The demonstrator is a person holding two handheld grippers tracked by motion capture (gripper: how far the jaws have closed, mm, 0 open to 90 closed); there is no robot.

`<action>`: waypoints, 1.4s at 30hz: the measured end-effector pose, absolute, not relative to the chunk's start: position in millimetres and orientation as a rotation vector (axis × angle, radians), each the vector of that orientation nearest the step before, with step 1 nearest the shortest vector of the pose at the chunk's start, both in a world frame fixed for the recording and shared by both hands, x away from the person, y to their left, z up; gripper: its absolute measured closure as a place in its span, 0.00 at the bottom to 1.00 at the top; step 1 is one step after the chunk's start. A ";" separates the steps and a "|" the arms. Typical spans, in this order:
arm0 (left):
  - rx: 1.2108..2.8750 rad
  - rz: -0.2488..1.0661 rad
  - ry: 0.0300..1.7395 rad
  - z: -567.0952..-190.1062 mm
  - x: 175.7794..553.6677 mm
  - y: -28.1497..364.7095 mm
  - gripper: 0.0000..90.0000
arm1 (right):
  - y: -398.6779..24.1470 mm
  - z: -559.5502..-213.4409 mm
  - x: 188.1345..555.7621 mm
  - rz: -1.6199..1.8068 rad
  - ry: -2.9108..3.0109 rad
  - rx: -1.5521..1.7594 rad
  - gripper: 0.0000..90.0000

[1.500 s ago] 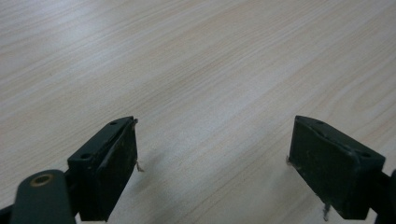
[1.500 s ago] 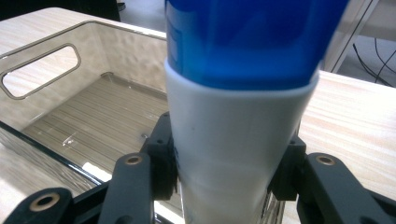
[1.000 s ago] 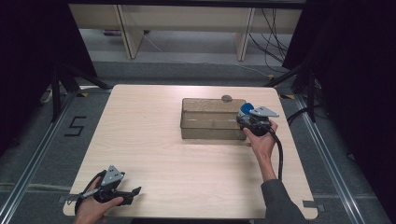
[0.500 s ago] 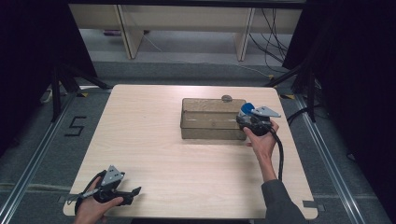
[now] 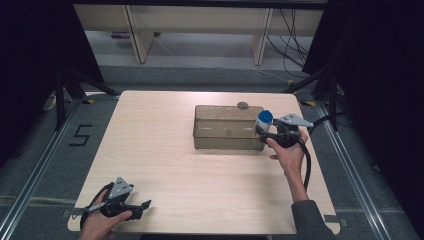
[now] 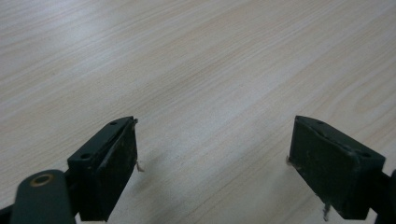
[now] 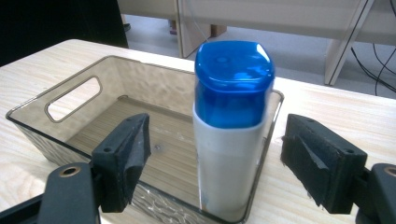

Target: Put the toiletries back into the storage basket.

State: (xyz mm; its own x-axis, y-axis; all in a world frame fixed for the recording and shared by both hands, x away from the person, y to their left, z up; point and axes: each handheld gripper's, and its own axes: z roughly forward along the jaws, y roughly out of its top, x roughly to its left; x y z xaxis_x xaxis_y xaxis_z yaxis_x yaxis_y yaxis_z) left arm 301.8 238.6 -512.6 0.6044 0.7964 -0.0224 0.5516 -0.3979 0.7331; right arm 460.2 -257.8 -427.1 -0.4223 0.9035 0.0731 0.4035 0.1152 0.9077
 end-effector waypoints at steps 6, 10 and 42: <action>2.104 0.436 1.061 -512.9 301.8 238.6 0.16 | -263.7 -425.3 455.5 1.275 1.887 1.246 0.27; 2.103 0.435 1.062 -512.6 301.7 238.8 0.16 | -264.7 -426.4 449.3 1.285 1.882 1.264 0.27; 2.104 0.452 1.067 -511.6 302.3 239.7 0.16 | -264.5 -429.9 410.9 1.302 1.917 1.257 0.20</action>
